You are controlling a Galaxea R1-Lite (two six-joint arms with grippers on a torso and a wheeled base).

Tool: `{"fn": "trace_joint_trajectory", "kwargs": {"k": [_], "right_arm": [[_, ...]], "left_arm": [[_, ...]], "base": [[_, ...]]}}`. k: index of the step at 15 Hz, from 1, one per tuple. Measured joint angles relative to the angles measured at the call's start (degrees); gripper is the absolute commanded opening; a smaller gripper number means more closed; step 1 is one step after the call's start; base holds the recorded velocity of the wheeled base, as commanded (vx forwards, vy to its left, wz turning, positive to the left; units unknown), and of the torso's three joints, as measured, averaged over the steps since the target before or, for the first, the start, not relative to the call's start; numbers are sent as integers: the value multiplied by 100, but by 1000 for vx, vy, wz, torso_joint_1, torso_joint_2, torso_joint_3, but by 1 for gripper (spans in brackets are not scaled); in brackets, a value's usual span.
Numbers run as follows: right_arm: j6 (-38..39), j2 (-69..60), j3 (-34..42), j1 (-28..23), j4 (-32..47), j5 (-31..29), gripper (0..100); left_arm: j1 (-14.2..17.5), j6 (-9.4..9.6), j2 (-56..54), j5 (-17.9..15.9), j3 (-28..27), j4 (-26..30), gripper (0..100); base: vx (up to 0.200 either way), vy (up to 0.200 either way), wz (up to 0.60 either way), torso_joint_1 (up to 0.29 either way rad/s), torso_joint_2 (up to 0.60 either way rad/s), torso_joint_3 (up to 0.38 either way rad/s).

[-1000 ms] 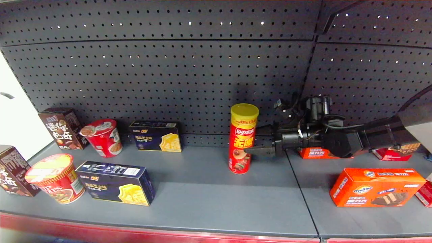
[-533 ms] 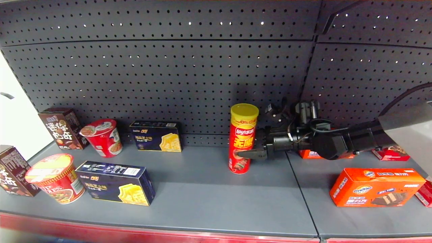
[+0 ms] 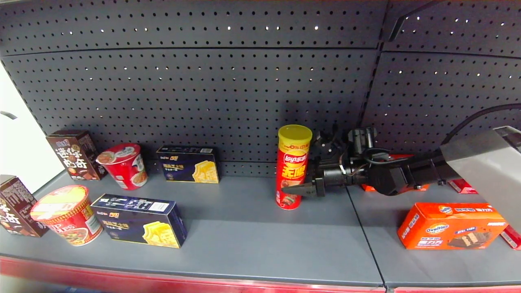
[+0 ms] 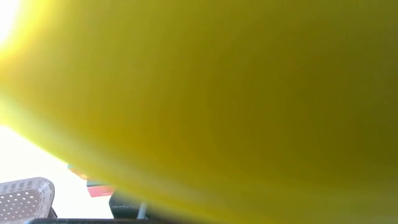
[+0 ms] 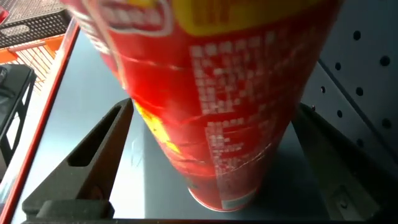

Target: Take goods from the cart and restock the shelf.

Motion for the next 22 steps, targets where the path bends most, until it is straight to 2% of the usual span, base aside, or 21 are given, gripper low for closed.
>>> {"fn": "trace_joint_trajectory", "kwargs": {"k": [1, 2, 7, 15, 22], "right_arm": [[0, 30, -26, 0, 0, -2, 100], [0, 61, -63, 5, -5, -2, 0], [9, 139, -160, 52, -13, -278, 0], [15, -286, 0, 165, 107, -352, 0], [41, -1360, 997, 494, 143, -766, 0]], "left_arm": [[0, 0, 0, -1, 2, -2, 0], [0, -1, 0, -1, 2, -2, 0], [9, -1, -4, 0, 11, -2, 0], [9, -26, -4, 2, 149, -18, 0], [9, -123, -4, -9, 173, -54, 0]], "base": [[0, 0, 0, 0, 0, 0], [0, 0, 0, 0, 0, 0], [0, 0, 0, 0, 0, 0], [0, 0, 0, 0, 0, 0], [0, 0, 0, 0, 0, 0]]}}
